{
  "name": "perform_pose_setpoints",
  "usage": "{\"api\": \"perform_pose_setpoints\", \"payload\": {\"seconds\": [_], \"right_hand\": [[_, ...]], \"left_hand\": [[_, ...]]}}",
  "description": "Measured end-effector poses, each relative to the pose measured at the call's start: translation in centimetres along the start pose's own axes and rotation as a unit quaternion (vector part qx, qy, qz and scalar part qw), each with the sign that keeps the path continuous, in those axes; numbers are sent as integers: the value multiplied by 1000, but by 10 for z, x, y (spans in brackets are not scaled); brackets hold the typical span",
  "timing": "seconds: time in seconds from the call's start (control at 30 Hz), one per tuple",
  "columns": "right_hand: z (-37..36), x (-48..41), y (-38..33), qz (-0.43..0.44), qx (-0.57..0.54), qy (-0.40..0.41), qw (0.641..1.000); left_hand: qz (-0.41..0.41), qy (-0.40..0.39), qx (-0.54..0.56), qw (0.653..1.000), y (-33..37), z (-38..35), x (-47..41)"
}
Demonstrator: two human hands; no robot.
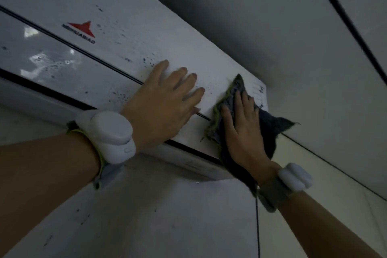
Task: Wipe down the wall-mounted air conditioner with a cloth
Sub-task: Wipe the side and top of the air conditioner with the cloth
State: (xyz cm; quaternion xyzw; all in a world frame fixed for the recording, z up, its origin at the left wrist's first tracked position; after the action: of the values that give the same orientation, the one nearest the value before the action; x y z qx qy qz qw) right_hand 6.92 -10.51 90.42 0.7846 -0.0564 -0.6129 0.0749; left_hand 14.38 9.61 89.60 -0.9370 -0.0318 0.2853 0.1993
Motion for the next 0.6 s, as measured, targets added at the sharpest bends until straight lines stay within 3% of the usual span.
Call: {"api": "perform_pose_setpoints", "payload": {"seconds": [0.1,0.2,0.33,0.6], "right_hand": [[-11,-41,8,33,34,-13,999],[-23,-81,15,120,133,-15,984],[-35,-122,19,138,183,-6,973],[-27,-91,16,140,123,9,982]], "left_hand": [[17,7,10,1000,0,1,4],[21,-2,28,999,-1,4,1],[24,-15,41,999,-1,5,1],[19,-5,28,999,2,1,1]]}}
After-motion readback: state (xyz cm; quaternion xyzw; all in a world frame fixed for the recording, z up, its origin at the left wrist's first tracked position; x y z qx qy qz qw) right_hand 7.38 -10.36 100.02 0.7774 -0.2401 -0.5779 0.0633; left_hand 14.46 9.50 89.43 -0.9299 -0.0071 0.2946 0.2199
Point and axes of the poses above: each hand's wrist, its own x-axis away from the middle knuckle, its own z-axis out of the back of the hand, y = z × x, the point moved 1 cm from there along -x, towards the middle knuckle, and after that the axes turned 14 degrees about y, right-handed, at the moved point
